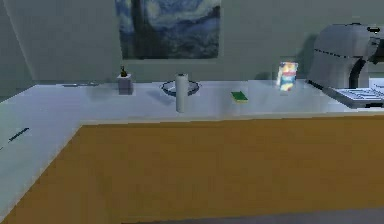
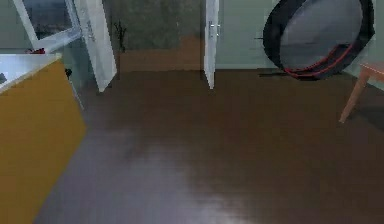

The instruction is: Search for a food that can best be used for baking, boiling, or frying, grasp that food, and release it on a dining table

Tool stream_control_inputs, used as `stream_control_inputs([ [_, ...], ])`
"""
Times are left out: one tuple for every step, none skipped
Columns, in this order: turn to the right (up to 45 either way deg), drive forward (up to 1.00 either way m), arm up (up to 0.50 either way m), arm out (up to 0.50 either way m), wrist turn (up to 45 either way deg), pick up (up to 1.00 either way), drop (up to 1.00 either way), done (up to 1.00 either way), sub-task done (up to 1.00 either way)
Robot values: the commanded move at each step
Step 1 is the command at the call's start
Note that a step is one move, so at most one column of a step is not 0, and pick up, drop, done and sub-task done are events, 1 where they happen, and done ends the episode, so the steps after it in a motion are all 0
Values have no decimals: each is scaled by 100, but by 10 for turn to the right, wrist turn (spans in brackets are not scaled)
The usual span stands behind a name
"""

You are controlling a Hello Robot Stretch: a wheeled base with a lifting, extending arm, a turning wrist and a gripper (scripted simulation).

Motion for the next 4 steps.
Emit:
stream_control_inputs([
  [0, 15, 0, 0, 0, 0, 0, 0, 0],
  [450, 0, 0, 0, 0, 0, 0, 0, 0],
  [450, 0, 0, 0, 0, 0, 0, 0, 0],
  [450, 0, 0, 0, 0, 0, 0, 0, 0],
])
